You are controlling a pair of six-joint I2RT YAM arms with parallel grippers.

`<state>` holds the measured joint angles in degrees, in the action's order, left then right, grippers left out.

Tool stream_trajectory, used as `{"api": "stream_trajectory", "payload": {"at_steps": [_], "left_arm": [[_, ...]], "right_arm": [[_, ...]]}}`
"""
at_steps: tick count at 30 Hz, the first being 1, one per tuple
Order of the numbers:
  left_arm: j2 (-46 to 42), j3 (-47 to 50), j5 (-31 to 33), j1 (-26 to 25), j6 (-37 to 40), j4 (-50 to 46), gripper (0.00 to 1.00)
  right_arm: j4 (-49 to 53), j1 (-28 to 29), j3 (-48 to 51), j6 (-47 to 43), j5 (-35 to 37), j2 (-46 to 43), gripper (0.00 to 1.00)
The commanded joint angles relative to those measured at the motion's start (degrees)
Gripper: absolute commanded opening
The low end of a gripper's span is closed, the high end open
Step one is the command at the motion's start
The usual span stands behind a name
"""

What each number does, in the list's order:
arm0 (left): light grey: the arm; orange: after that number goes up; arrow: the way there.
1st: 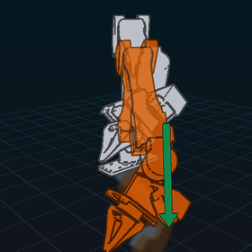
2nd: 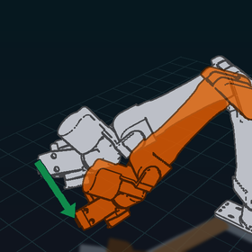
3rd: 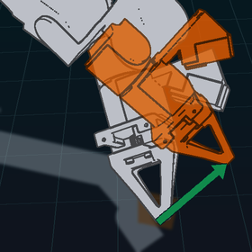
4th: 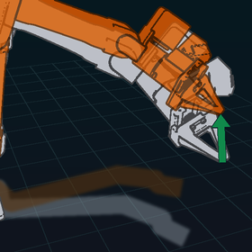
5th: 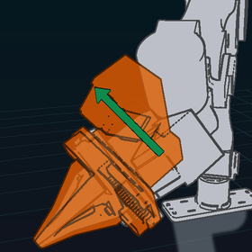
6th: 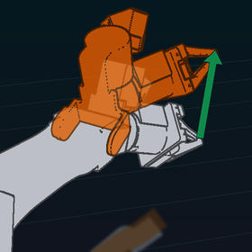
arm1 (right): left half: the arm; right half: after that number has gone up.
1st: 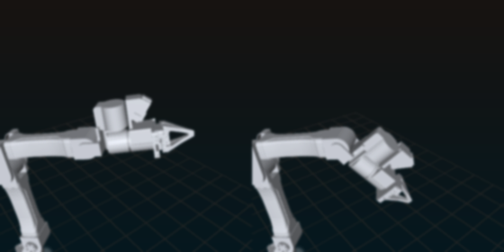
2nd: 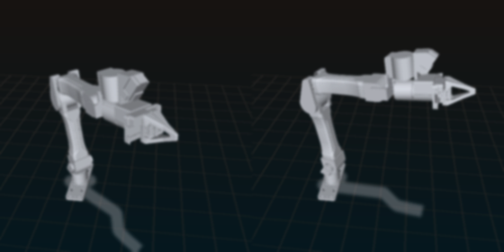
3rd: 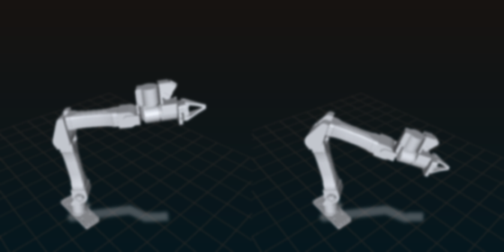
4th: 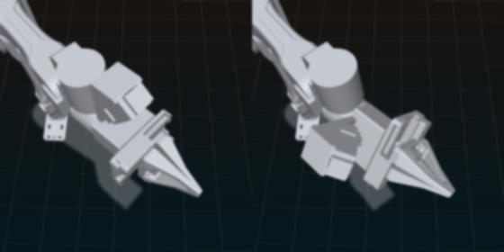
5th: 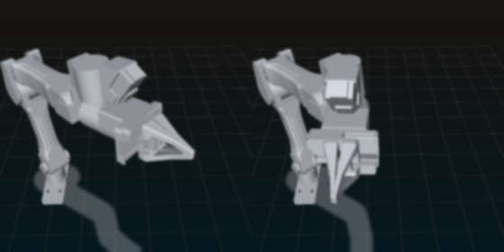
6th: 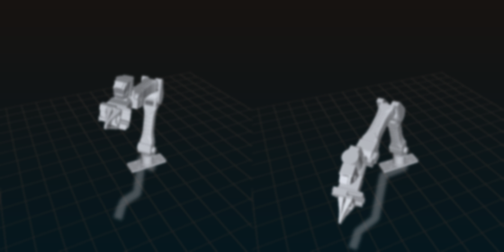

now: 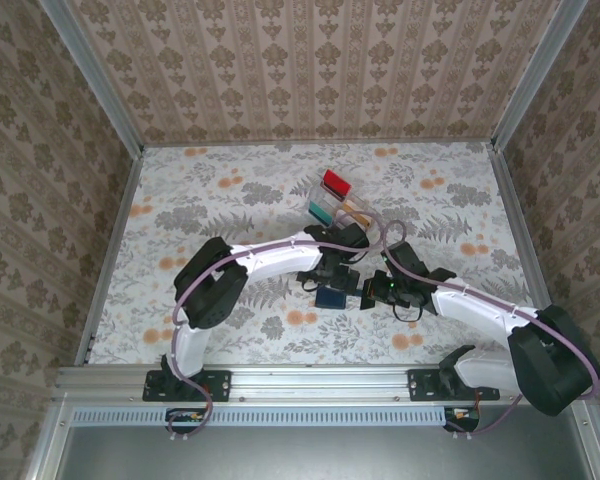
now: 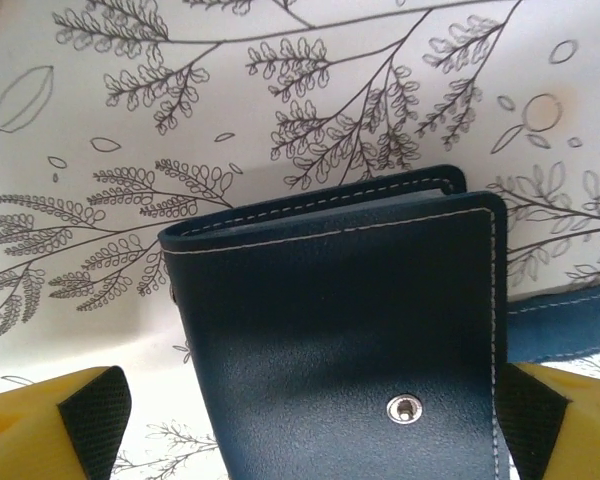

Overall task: Put the credit cards into the card holder
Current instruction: Open the card holder at the center of the table.

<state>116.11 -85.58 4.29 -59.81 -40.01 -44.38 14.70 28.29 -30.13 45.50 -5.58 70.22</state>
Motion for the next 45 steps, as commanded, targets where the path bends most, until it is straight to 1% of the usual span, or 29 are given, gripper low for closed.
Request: {"api": "stream_trajectory", "payload": {"at_steps": [1,5,11,17,24,30,33,34,36,38,41,44,45], "left_arm": [[0.69,-1.83,-1.18,-0.91,0.77,-0.66,1.00],[2.05,-2.55,-0.37,-1.05,0.35,-1.66,1.00],[3.26,-3.00,2.69,-1.09,-0.07,-4.33,0.98],[0.48,-2.53,6.82,-1.11,-0.24,-6.48,0.91],[-4.96,-0.20,7.18,-1.09,-0.01,-4.74,0.90],[-5.38,0.79,6.58,-0.39,0.43,-4.21,0.85],[-5.33,0.90,6.43,-0.24,1.06,-4.34,0.77],[-5.60,1.11,6.58,-0.08,1.21,-4.44,0.69],[-6.99,2.26,6.32,0.21,1.07,-3.34,0.62],[-8.86,3.76,5.53,0.65,1.15,-1.33,0.50],[-10.97,5.64,4.00,1.95,1.11,0.61,0.26],[-13.07,8.15,1.32,3.57,0.65,2.58,0.11],[-14.24,9.59,-0.37,4.20,0.26,4.24,0.08]], "right_arm": [[3.11,-0.52,2.61,-0.94,1.11,1.50,0.00],[3.26,-0.70,2.88,-0.93,1.27,1.21,0.00],[4.43,-0.87,2.80,-1.02,2.45,0.41,0.00],[6.81,-0.87,2.47,-1.79,5.41,0.07,0.00],[7.81,-0.87,1.81,-2.77,6.94,0.88,0.00],[7.21,-0.87,1.41,-2.69,6.56,2.07,0.00],[7.34,-0.87,1.08,-2.76,6.50,2.18,0.00],[7.52,-0.87,0.96,-2.85,6.55,2.19,0.00],[8.02,-0.87,0.60,-3.04,6.68,2.21,0.00],[8.00,-0.87,0.42,-3.04,6.79,2.10,0.00],[8.11,-0.95,0.02,-3.04,6.77,2.29,0.00],[8.24,-1.05,-0.99,-3.22,5.85,2.46,0.00],[8.61,-1.14,-1.76,-3.41,5.12,2.47,0.00]]}}
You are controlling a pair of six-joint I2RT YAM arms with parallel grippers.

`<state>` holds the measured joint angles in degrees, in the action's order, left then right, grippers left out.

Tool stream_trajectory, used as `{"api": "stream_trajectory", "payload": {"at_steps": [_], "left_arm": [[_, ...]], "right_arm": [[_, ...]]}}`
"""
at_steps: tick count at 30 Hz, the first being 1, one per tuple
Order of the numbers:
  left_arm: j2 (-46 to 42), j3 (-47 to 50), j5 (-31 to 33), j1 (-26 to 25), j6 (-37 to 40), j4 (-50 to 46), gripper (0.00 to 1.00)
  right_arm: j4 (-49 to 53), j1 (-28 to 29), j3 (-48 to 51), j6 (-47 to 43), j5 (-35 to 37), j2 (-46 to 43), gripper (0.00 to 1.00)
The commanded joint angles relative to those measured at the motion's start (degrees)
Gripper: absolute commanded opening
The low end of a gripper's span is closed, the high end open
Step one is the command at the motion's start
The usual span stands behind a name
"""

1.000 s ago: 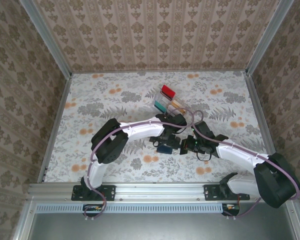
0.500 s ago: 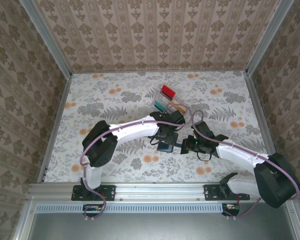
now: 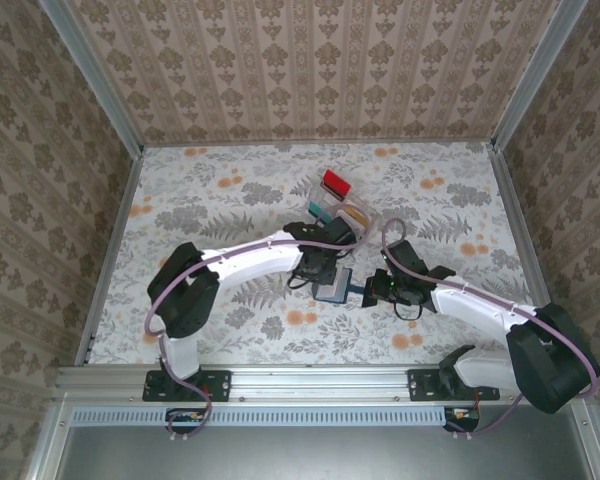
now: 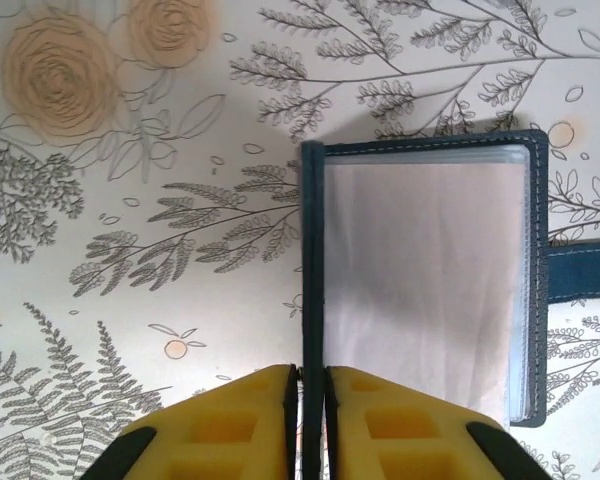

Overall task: Put the credit cards into the card holder
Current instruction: Open the card holder at the center of the table, then flip over the card slot on the card holder.

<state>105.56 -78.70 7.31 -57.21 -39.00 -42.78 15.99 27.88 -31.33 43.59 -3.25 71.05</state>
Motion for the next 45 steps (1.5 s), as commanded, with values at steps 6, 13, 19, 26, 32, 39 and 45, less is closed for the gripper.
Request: {"api": "stream_trajectory", "payload": {"at_steps": [6,13,19,26,32,39,45], "left_arm": [[-11.00,14.04,-15.76,6.94,-5.09,16.86,0.03],[-15.75,23.15,-25.79,12.73,-9.92,29.65,0.00],[-17.66,28.22,-29.80,13.85,-12.16,34.32,0.00],[-19.27,33.35,-33.77,15.74,-13.18,38.16,0.00],[-18.48,37.62,-32.76,15.27,-15.55,44.05,0.01],[-17.32,38.00,-29.33,14.06,-15.13,43.89,0.02],[-14.32,36.52,-28.29,13.38,-15.09,42.79,0.03]], "right_arm": [[9.03,-0.72,-5.21,-0.61,-1.15,-0.65,0.00],[9.03,-0.10,-10.47,2.59,-6.36,-5.64,0.00],[5.80,3.86,-11.48,7.68,-5.36,-8.03,0.00],[8.23,9.04,-12.23,11.37,1.89,-7.75,0.00],[2.85,8.76,-7.68,8.19,2.22,-4.04,0.00],[1.05,6.62,-8.57,4.07,-1.66,3.19,0.00],[-1.92,5.44,-9.14,3.56,-4.57,5.94,0.00]]}}
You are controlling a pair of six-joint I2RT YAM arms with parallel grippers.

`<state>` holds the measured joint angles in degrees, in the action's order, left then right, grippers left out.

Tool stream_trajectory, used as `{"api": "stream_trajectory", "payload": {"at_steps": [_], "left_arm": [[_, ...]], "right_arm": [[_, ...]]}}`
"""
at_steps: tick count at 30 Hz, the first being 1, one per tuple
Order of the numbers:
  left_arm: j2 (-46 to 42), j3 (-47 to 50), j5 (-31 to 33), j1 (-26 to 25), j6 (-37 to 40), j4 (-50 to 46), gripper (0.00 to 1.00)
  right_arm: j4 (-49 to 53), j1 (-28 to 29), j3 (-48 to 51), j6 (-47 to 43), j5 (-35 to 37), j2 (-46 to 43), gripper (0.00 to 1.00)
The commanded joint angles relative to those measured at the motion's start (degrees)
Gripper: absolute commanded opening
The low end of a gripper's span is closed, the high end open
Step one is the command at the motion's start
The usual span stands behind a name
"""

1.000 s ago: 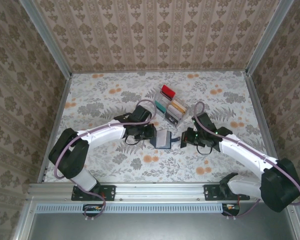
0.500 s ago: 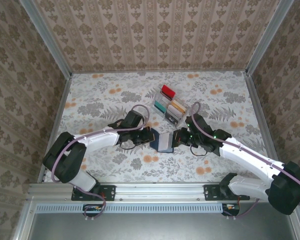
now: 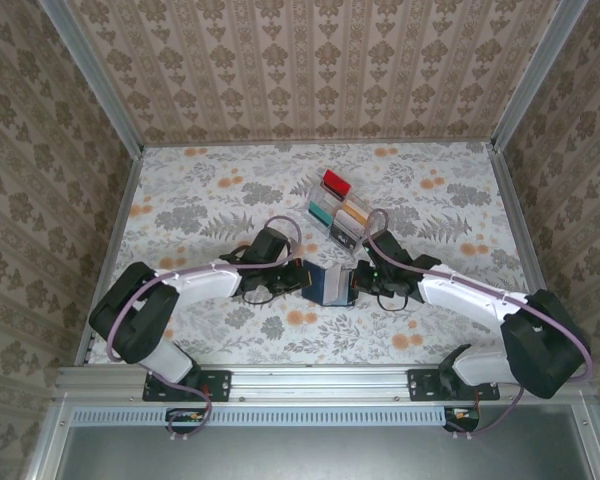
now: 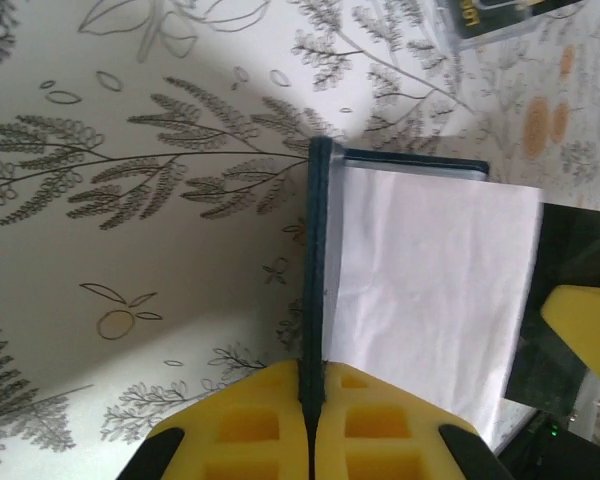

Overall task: Put the credit cards into the card holder
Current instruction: Flip over the card slot on the card holder.

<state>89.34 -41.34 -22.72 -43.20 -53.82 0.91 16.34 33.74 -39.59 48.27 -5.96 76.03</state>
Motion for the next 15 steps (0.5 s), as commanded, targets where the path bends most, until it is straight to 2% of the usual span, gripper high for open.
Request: {"api": "stream_trajectory", "payload": {"at_steps": [1,6,15], "left_arm": [[2.18,-0.84,1.95,-0.73,-0.43,-0.86,0.03],[2.43,-1.10,2.24,-0.83,-0.51,-1.19,0.03],[3.81,-1.21,1.89,-1.10,-0.07,-0.91,0.03]], "right_arm": [[-2.45,-0.42,-1.07,-0.87,-2.01,1.39,0.00],[-2.12,-0.43,-2.23,-1.34,-3.18,5.46,0.00],[-7.52,-0.42,-2.03,0.99,-6.08,6.10,0.00]]}}
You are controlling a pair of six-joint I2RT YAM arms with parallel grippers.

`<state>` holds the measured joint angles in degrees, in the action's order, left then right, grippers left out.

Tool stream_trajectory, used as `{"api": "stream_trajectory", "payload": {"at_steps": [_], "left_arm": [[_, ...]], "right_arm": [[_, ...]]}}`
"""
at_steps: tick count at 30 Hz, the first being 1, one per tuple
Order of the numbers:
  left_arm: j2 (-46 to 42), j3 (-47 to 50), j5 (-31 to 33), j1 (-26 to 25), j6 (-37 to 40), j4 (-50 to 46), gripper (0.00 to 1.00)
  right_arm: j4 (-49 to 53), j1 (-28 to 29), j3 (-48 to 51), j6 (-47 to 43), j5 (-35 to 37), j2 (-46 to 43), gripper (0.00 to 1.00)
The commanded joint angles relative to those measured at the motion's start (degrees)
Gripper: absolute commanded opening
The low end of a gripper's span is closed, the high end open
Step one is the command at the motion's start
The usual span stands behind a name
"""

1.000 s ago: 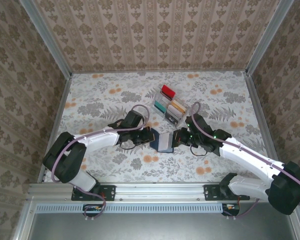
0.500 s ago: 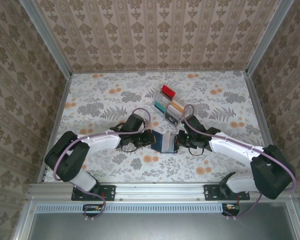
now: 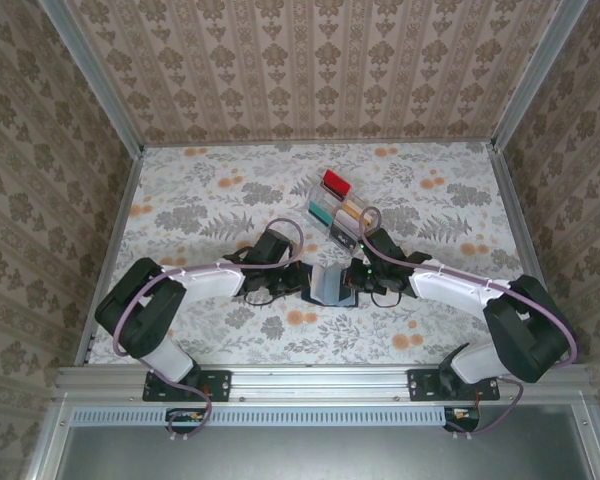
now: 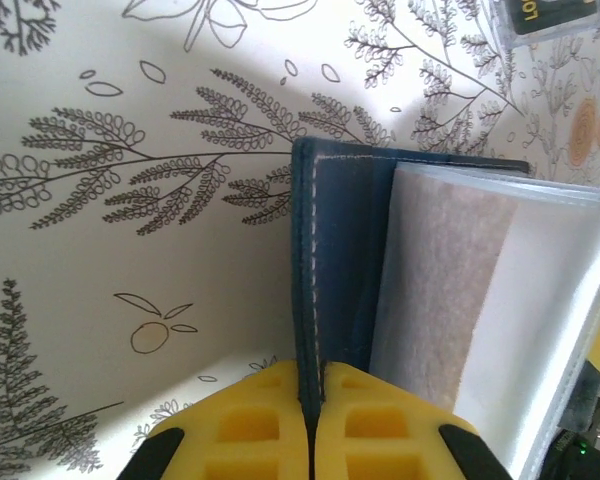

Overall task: Put the credit cards into the card holder
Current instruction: Flip over the card slot on the card holder.

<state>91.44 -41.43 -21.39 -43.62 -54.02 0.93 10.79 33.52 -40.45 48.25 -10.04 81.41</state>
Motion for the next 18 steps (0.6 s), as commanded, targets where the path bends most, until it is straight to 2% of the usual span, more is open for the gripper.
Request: {"api": "stream_trajectory", "payload": {"at_steps": [1,10,18], "left_arm": [[1.87,-1.28,0.56,-0.77,0.22,-1.14,0.03],[1.49,-1.24,0.96,-1.03,0.41,-1.73,0.05],[1.38,-1.14,1.78,-1.47,-0.03,-1.28,0.07]], "right_arm": [[-2.23,-0.21,-1.21,1.20,-1.94,0.60,0.00],[1.27,0.15,-3.13,0.64,-0.38,-0.89,0.00],[-0.31,1.19,-5.13,0.02,-5.42,2.18,0.00]]}}
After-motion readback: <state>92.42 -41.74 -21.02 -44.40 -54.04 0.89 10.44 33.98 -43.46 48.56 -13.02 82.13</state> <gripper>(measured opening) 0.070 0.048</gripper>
